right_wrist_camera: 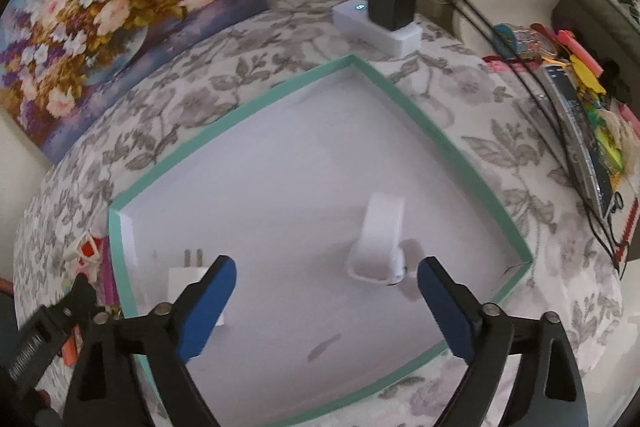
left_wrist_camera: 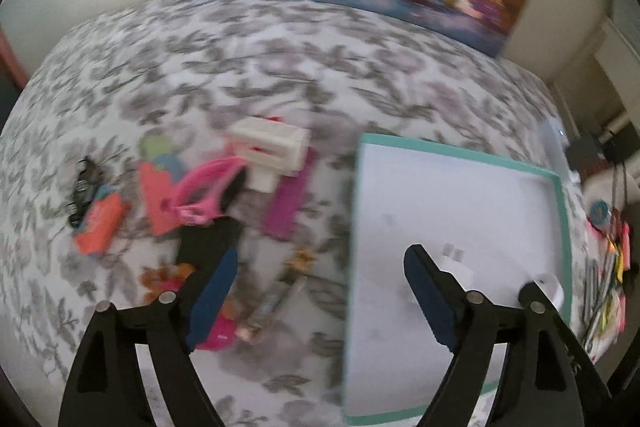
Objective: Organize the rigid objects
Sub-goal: 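Move both tools back over the remaining items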
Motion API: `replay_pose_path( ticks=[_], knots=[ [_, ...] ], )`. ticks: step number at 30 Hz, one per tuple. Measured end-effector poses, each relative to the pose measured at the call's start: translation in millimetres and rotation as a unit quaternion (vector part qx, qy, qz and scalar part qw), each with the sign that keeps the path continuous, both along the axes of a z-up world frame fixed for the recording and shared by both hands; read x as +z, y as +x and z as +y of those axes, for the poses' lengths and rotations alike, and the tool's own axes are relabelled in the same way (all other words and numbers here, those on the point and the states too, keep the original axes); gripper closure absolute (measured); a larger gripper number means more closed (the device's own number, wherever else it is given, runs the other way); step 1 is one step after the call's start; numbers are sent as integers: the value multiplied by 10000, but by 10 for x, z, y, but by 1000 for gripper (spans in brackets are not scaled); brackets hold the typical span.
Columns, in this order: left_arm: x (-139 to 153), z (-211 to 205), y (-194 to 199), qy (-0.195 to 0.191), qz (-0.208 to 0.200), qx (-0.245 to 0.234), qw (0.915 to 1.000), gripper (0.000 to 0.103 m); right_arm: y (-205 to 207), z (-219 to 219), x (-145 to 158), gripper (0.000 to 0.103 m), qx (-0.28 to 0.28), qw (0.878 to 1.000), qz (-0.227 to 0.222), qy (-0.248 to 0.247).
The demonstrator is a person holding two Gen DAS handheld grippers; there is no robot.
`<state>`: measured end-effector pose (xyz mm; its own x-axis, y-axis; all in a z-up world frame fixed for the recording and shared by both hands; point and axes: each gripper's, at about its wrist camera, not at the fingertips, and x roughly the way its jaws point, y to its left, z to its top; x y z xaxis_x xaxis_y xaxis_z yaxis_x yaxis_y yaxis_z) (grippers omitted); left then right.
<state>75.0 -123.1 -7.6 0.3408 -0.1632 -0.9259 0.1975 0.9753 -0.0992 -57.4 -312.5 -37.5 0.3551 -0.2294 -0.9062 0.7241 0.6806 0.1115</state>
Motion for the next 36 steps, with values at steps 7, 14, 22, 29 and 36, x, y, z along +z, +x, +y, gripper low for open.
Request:
replay_pose_path(
  ticks=[7,14,22,29,36],
  knots=[
    [-53,293,92,293,49,341,9990,16,83,164,6,0,248,9995,74,-184],
    [19,607,137,487,30,564,9972,15,210,516,171,0,788,9964,-118,-285],
    [163,1193,165,261,-113,1031,9943,15,378,1019,297,0,1384,9893,-452,-131],
    [178,1613,221,112,-71,1353,9907,15,571,1411,201,0,1847,9820,-380,86],
    [128,1939,267,200,-36,1594,9870,15,730,1779,78,0,2213,9737,-330,437]
  ],
)
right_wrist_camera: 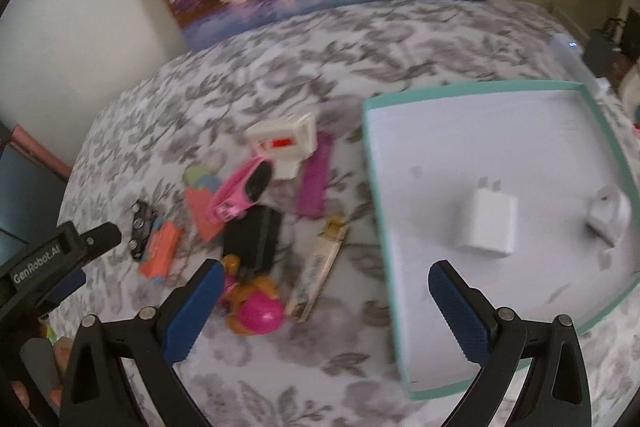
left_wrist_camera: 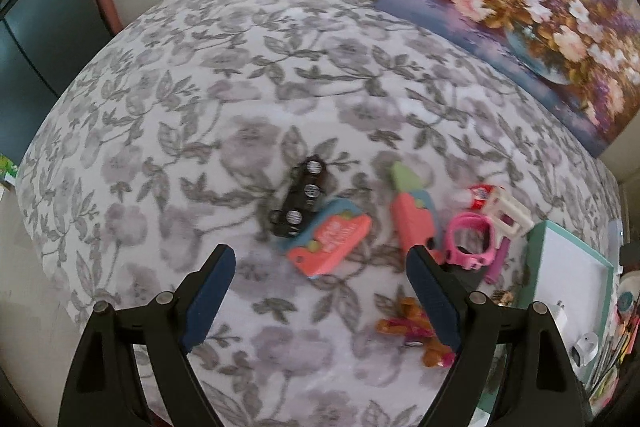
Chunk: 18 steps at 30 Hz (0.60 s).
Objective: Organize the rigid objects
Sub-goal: 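Move both tools back over the remaining items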
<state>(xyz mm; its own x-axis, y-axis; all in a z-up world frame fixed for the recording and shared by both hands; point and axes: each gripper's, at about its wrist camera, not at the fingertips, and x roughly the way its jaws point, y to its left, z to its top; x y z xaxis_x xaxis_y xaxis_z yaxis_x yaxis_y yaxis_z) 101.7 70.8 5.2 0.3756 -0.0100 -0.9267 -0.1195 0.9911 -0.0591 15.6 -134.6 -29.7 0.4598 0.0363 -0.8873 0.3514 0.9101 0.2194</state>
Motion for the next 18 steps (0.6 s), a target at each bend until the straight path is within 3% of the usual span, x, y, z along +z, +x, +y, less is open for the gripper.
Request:
replay_pose_path(
  ticks=[11,18],
  knots=[
    [-174,465,38,-28,238,638,9977,15,137,530,-214,0,537,9981,290,61],
    [-231,618,56,-147,311,797,9962,15,189,771,-294,0,815,9962,299,91]
  ],
)
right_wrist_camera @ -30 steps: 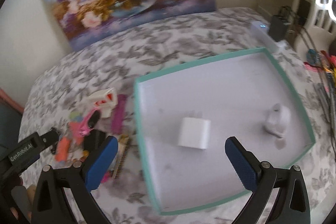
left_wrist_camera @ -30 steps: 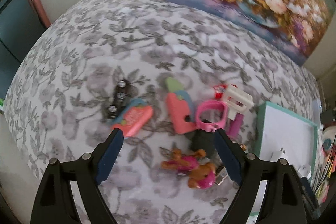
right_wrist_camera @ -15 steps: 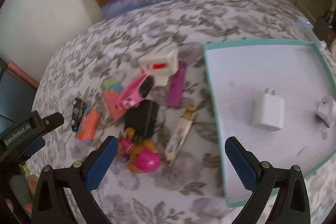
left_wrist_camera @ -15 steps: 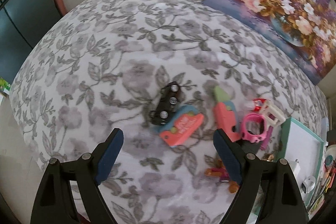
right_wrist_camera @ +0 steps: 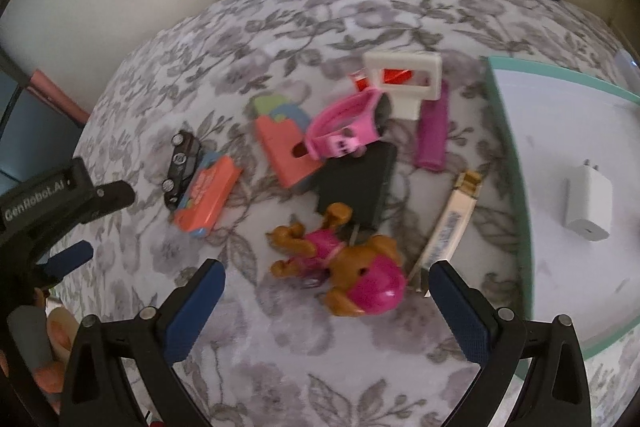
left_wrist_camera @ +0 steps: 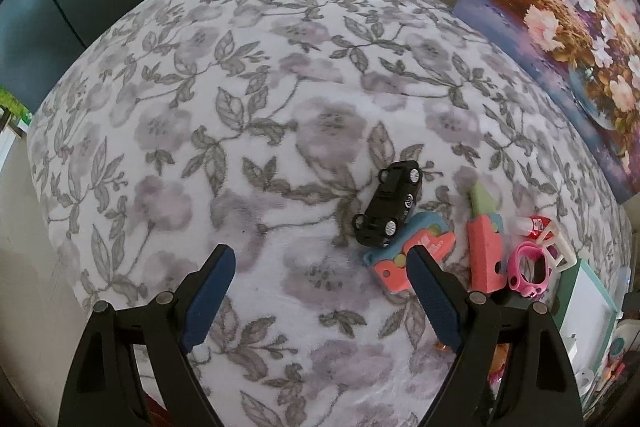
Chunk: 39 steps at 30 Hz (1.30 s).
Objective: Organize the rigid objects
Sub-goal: 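Move both tools back over the remaining items, then grasp the pink-and-brown dog figure with the right gripper while the left grasps the black toy car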
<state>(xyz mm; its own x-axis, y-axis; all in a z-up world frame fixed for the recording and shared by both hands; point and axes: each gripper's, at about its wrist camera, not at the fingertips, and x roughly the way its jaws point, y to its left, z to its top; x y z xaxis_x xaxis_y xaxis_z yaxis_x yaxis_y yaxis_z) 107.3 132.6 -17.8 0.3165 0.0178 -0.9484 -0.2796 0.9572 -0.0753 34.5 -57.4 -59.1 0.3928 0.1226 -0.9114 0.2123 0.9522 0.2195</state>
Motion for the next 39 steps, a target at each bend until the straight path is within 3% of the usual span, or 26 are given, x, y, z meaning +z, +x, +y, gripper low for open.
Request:
replay_pose_path(
  ticks=[5,17,22,36,39],
  knots=[
    [-45,64,20,-78,70,39,9999,15,36,93,-83,1,98,9998,74,-185],
    [-101,67,35,-166,160,15,9997,15,96,410,-223,2,752,9897,66,-1216],
    [-108,85,43,-173,174,39,9997,15,145,374,-369,10,692,9905,281,-1153],
    [-209,-3,76,-118,360,-69,9993,15,175,284,-457,11,611,9922,277,-1050],
    [-237,-28,90,-135,393,-109,9991,15,145,295,-432,17,560,9929,254,-1016]
  ],
)
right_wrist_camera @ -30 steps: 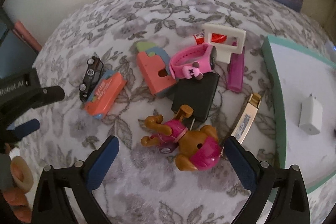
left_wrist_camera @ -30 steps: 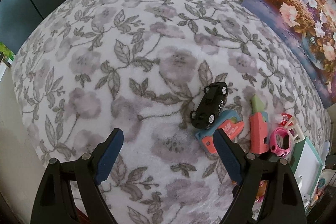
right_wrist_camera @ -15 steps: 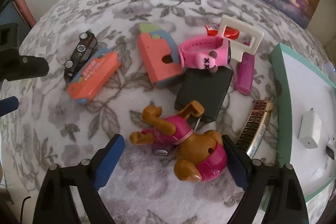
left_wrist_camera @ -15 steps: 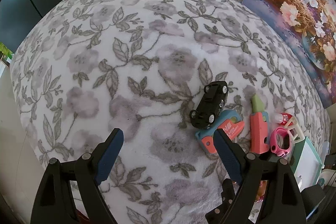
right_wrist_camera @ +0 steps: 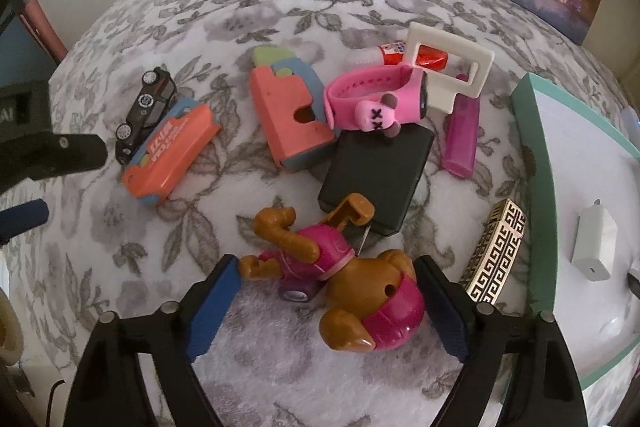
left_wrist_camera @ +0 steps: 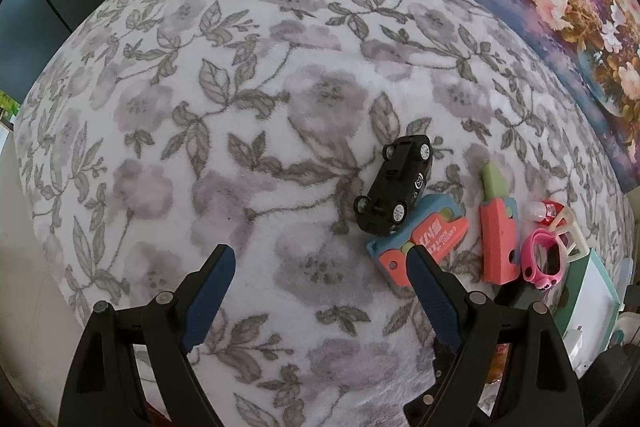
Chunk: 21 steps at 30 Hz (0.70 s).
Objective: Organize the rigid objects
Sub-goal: 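Grasp the pink-and-brown dog figure with the right gripper while the left grasps the black toy car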
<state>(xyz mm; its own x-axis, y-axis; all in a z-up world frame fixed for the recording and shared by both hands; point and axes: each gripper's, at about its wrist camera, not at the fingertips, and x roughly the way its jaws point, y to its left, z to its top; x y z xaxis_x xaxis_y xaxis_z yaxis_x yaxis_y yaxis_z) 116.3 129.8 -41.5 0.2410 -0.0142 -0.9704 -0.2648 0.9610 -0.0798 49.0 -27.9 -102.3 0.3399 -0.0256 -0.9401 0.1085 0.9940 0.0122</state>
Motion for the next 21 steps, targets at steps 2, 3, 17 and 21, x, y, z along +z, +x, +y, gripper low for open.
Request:
replay_pose_path(
  ticks=[2,3,17,21],
  knots=[
    [-4,-10,9,4,-4,-19,10000,15,6,-44,26,21,-58,10000,-17,69],
    [-5,-14,14,14,-9,-24,10000,15,8,-60,38,21,-72,9999,-16,121],
    [16,-28,82,30,-210,-85,9997,16,16,-339,242,23,-237,9987,-111,439],
    [36,-64,112,3,-360,-175,9992,16,-52,-424,367,22,-392,9974,-190,566]
  ],
)
